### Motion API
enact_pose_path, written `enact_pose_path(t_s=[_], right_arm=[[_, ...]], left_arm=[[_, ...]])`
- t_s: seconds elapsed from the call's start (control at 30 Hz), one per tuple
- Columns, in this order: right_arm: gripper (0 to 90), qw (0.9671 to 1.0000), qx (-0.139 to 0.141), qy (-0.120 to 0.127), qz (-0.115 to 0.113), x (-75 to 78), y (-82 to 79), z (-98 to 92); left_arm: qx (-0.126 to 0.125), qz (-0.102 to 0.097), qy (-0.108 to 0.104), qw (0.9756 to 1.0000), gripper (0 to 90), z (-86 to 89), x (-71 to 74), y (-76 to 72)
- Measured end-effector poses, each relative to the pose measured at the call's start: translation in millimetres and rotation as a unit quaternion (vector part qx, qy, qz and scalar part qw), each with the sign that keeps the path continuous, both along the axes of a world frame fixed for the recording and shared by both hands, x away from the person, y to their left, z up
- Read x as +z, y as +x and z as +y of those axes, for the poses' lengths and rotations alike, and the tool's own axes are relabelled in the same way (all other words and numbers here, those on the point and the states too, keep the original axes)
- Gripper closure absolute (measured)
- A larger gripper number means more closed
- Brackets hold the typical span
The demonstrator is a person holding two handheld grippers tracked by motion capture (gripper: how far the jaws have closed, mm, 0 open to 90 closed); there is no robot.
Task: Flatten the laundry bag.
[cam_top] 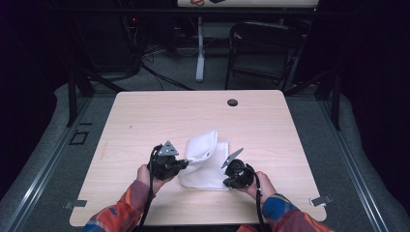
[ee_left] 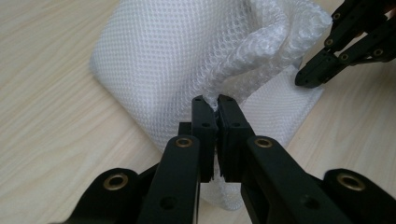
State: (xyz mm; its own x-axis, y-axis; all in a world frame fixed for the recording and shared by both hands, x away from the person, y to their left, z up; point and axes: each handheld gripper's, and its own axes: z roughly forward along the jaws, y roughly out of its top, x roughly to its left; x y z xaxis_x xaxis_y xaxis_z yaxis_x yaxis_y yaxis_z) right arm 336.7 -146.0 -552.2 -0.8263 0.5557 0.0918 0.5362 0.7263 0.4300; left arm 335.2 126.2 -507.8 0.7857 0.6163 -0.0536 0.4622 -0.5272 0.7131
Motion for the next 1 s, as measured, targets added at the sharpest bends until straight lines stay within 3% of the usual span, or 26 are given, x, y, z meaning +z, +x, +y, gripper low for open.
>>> enact_pose_path(t_s=[0.2, 0.57, 0.73, 0.87, 1.0], right_arm=[[90.0, 1.0000, 0.004, -0.004, 0.001, 0.5, 0.4, -0.4], [90.0, 1.0000, 0.000, -0.003, 0.001, 0.5, 0.5, -1.0], [90.0, 1.0000, -0.001, -0.002, 0.002, 0.2, 0.6, -1.4], [90.0, 1.0000, -0.004, 0.007, 0.003, -0.8, 0.6, -1.2], [90.0, 1.0000, -0.002, -0.003, 0.004, 0.5, 1.3, -1.9]], left_arm=[[0.010, -0.011, 0.002, 0.9999, 87.0, 6.9, 1.8, -2.5], [0.026, -0.010, 0.004, 0.9996, 87.1, 19.9, 1.7, -3.8], [0.037, -0.019, 0.002, 0.9991, 87.0, 25.7, 0.5, -5.0], [0.045, -0.012, 0.013, 0.9988, 87.2, 32.6, -1.2, -4.7], [0.057, -0.007, 0.014, 0.9982, 87.5, 39.9, -2.6, -4.2]])
